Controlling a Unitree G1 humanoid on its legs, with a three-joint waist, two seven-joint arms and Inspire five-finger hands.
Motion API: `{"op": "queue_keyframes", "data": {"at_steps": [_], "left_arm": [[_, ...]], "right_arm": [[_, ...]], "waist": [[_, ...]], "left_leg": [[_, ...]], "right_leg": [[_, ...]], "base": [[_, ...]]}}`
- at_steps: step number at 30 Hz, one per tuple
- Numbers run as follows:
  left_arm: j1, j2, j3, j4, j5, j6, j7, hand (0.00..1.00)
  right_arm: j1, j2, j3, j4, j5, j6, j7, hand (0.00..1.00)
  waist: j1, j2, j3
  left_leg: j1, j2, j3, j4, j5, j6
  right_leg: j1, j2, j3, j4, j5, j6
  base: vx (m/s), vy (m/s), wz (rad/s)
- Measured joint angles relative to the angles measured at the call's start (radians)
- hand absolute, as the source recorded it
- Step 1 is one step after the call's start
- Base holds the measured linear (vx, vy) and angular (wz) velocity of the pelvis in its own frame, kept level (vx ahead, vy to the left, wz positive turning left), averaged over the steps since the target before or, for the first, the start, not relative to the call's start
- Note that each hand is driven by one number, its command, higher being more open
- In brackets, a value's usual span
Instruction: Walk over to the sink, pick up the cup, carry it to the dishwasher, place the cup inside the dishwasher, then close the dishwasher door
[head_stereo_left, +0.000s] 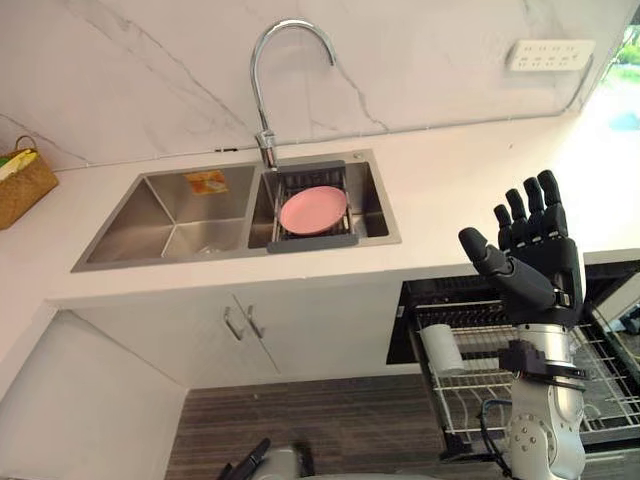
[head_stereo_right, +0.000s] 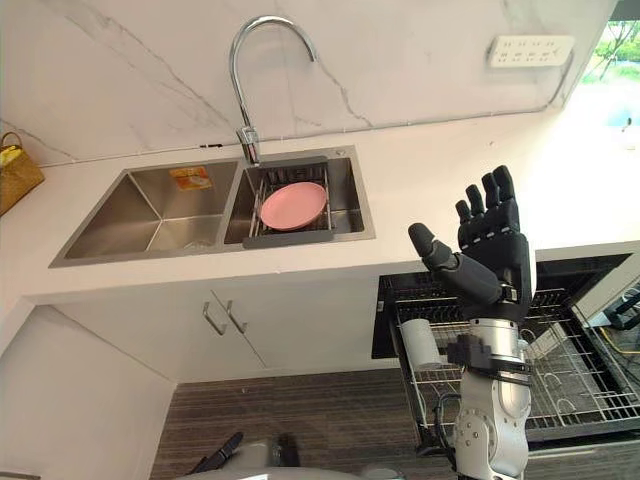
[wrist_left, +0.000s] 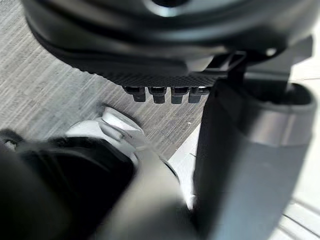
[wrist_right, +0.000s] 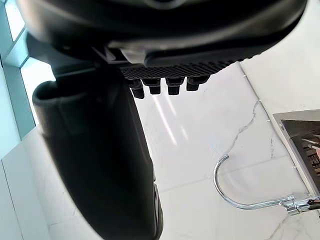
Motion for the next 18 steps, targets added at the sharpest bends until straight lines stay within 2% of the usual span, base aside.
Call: {"op": "queue_keyframes", "data": {"at_steps": [1, 2, 3, 5, 6, 7, 9, 10, 11, 12, 13, 14, 16, 17, 18], "left_arm": [[-0.001, -0.004, 0.006, 0.0, 0.004, 0.0, -0.002, 1.0], [-0.002, 0.003, 0.007, 0.0, 0.01, -0.003, -0.008, 1.0], [-0.003, 0.008, 0.007, 0.0, 0.016, -0.004, -0.009, 1.0], [-0.007, 0.018, 0.004, 0.006, 0.039, -0.003, -0.009, 1.0], [-0.008, 0.02, 0.002, 0.007, 0.043, 0.0, -0.009, 1.0], [-0.008, 0.027, -0.013, 0.008, 0.045, 0.009, -0.008, 1.0], [-0.013, 0.037, -0.02, 0.017, 0.044, 0.02, -0.008, 1.0], [-0.012, 0.046, -0.025, 0.019, 0.043, 0.022, -0.007, 1.0], [-0.008, 0.054, -0.046, 0.016, 0.039, 0.023, -0.006, 1.0], [-0.008, 0.061, -0.059, 0.013, 0.035, 0.025, -0.004, 1.0], [-0.006, 0.07, -0.081, 0.012, 0.035, 0.028, 0.007, 1.0], [-0.014, 0.071, -0.092, 0.011, 0.035, 0.029, 0.018, 1.0], [-0.033, 0.077, -0.106, 0.01, 0.036, 0.029, 0.028, 1.0], [-0.04, 0.082, -0.116, 0.004, 0.036, 0.029, 0.031, 1.0], [-0.035, 0.096, -0.124, -0.001, 0.035, 0.028, 0.028, 1.0]], "right_arm": [[-0.006, 0.0, 0.003, 0.002, 0.0, 0.0, 0.0, 1.0], [-0.015, 0.0, 0.016, 0.002, 0.0, 0.0, 0.004, 1.0], [-0.02, 0.0, 0.019, 0.001, 0.0, 0.0, 0.007, 1.0], [-0.023, 0.0, 0.015, 0.0, 0.001, 0.0, 0.011, 1.0], [-0.023, 0.0, 0.015, 0.0, 0.001, 0.0, 0.011, 1.0], [-0.023, -0.001, 0.016, 0.0, 0.001, 0.0, 0.011, 1.0], [-0.024, -0.001, 0.022, -0.008, 0.0, 0.0, 0.011, 1.0], [-0.026, 0.0, 0.031, -0.02, -0.005, 0.0, 0.011, 1.0], [-0.034, -0.002, 0.048, -0.023, -0.008, 0.0, 0.011, 1.0], [-0.038, -0.002, 0.053, -0.023, -0.009, 0.001, 0.014, 1.0], [-0.049, -0.003, 0.059, -0.022, -0.008, 0.0, 0.02, 1.0], [-0.072, -0.006, 0.072, -0.018, -0.006, 0.0, 0.026, 1.0], [-0.093, -0.008, 0.084, -0.015, -0.006, -0.008, 0.032, 1.0], [-0.098, -0.011, 0.1, -0.014, -0.006, -0.019, 0.033, 1.0], [-0.104, -0.014, 0.127, -0.014, -0.009, -0.031, 0.033, 1.0]], "waist": [[0.015, -0.003, -0.001], [0.018, -0.01, -0.005], [0.015, -0.012, -0.007], [0.004, -0.027, -0.012], [0.003, -0.028, -0.016], [0.003, -0.029, -0.024], [0.004, -0.035, -0.037], [0.004, -0.047, -0.035], [0.002, -0.056, -0.03], [0.001, -0.06, -0.029], [0.001, -0.061, -0.032], [-0.001, -0.057, -0.032], [-0.004, -0.05, -0.03], [-0.005, -0.053, -0.031], [-0.004, -0.075, -0.042]], "left_leg": [[0.009, -0.017, 0.003, 0.016, 0.009, 0.042], [0.007, -0.033, 0.032, 0.047, -0.023, 0.094], [0.005, -0.044, 0.043, 0.065, -0.044, 0.099], [0.007, -0.081, 0.062, 0.102, -0.107, 0.131], [0.017, -0.09, 0.066, 0.092, -0.114, 0.135], [0.041, -0.104, 0.071, 0.062, -0.12, 0.144], [0.078, -0.119, 0.071, 0.009, -0.124, 0.151], [0.114, -0.13, 0.07, -0.029, -0.125, 0.156], [0.165, -0.133, 0.068, -0.075, -0.129, 0.17], [0.187, -0.131, 0.066, -0.087, -0.124, 0.178], [0.217, -0.121, 0.064, -0.096, -0.117, 0.173], [0.238, -0.099, 0.065, -0.093, -0.111, 0.166], [0.258, -0.066, 0.047, -0.095, -0.114, 0.161], [0.274, -0.048, 0.04, -0.094, -0.119, 0.147], [0.293, -0.053, 0.041, -0.082, -0.143, 0.109]], "right_leg": [[0.004, -0.014, 0.031, -0.001, -0.009, 0.01], [0.005, -0.034, 0.053, -0.002, -0.021, 0.017], [0.007, -0.049, 0.061, -0.002, -0.026, 0.019], [0.012, -0.089, 0.092, 0.019, -0.019, 0.024], [0.005, -0.096, 0.1, 0.041, -0.016, 0.021], [-0.024, -0.101, 0.117, 0.106, -0.005, 0.016], [-0.093, -0.103, 0.124, 0.256, 0.02, 0.033], [-0.156, -0.105, 0.126, 0.394, 0.054, 0.051], [-0.219, -0.105, 0.122, 0.543, 0.087, 0.05], [-0.244, -0.108, 0.113, 0.593, 0.07, 0.038], [-0.286, -0.11, 0.065, 0.625, 0.03, 0.025], [-0.327, -0.1, 0.013, 0.596, -0.009, 0.018], [-0.363, -0.07, -0.044, 0.486, -0.023, 0.015], [-0.381, -0.051, -0.075, 0.364, -0.006, 0.016], [-0.377, -0.04, -0.092, 0.209, 0.151, -0.01]], "base": [[0.28, 0.324, -0.77], [0.28, 0.294, -0.64], [0.26, 0.248, -0.38], [0.3, 0.258, -0.1], [0.32, 0.267, -0.03], [0.31, 0.223, -0.01], [0.27, 0.142, 0.01], [0.28, 0.09, -0.03], [0.27, 0.073, -0.04], [0.27, 0.046, 0.02], [0.28, 0.021, 0.06], [0.29, 0.005, 0.06], [0.31, -0.067, 0.13], [0.38, -0.13, 0.17], [0.4, -0.16, 0.09]]}}
